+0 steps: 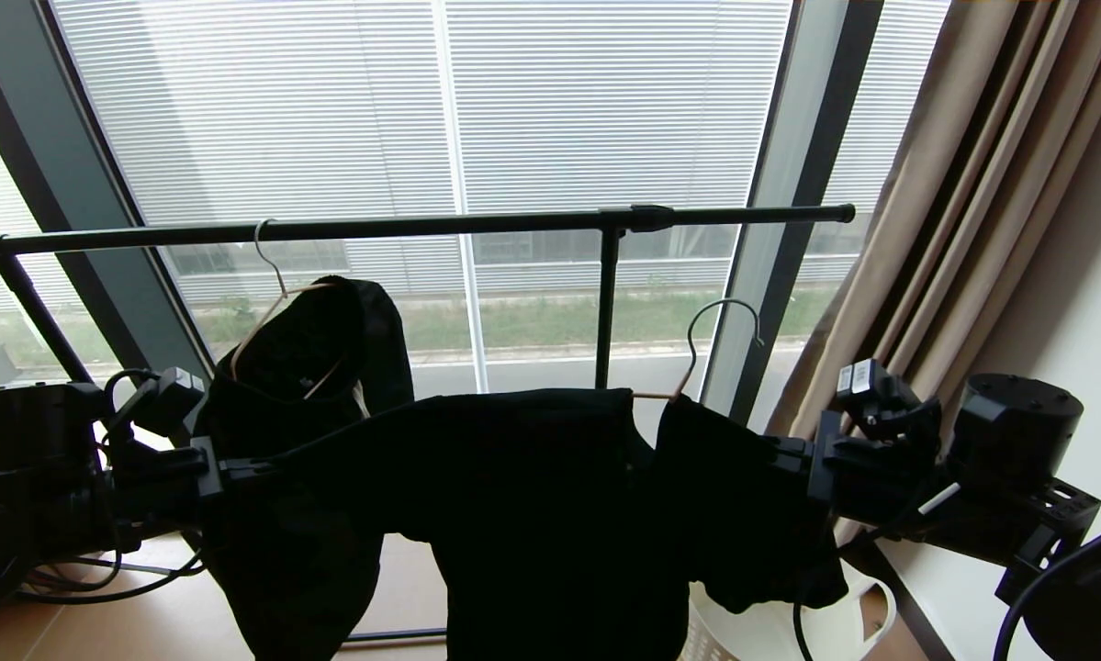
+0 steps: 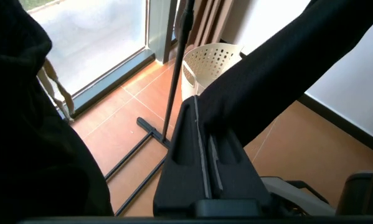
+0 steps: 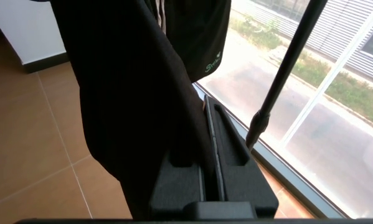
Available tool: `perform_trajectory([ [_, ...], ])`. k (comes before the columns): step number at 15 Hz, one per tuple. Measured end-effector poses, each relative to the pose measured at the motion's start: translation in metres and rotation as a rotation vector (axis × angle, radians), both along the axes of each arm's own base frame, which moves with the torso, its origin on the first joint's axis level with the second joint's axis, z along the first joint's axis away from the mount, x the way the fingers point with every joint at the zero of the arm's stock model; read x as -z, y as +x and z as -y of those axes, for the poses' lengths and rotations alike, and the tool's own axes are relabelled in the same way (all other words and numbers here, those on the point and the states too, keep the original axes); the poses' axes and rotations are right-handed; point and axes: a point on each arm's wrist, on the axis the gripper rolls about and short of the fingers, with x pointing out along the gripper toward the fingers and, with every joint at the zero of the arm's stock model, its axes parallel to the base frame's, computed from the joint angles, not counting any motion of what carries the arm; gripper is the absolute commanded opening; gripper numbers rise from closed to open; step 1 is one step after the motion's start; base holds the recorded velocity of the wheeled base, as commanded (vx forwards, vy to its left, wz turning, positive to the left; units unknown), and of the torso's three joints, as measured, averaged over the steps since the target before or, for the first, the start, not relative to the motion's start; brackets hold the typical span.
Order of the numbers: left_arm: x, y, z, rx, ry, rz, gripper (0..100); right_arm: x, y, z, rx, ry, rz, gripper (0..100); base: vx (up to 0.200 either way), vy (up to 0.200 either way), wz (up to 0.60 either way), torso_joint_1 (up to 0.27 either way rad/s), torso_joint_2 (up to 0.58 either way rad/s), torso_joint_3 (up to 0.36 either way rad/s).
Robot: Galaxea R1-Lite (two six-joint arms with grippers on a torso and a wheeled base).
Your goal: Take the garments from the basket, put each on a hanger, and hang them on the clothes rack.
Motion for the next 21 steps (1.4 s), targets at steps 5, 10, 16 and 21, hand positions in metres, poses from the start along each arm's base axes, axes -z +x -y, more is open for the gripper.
perform_trajectory([
  [5,0.006,0.007,-0.019,-0.034,-0.015,0.005,0,-0.001,0.003,0.006,0.002,0.006,0.003,0,0.000,0.000,0.00,0.000,0.00,0.000],
  [10,0.012,0.012,-0.026,-0.038,-0.028,-0.005,0,-0.004,0.008,0.018,0.012,0.015,0.016,0,0.000,0.000,0.00,0.000,0.00,0.000],
  [16,0.013,0.012,-0.026,-0.033,-0.034,-0.010,0,-0.005,0.010,0.025,0.032,0.018,0.022,0,0.000,0.000,0.00,0.000,0.00,0.000],
  [21,0.014,0.012,-0.026,-0.033,-0.035,-0.012,0,-0.006,0.010,0.028,0.020,0.023,0.025,0,0.000,0.000,0.00,0.000,0.00,0.000],
])
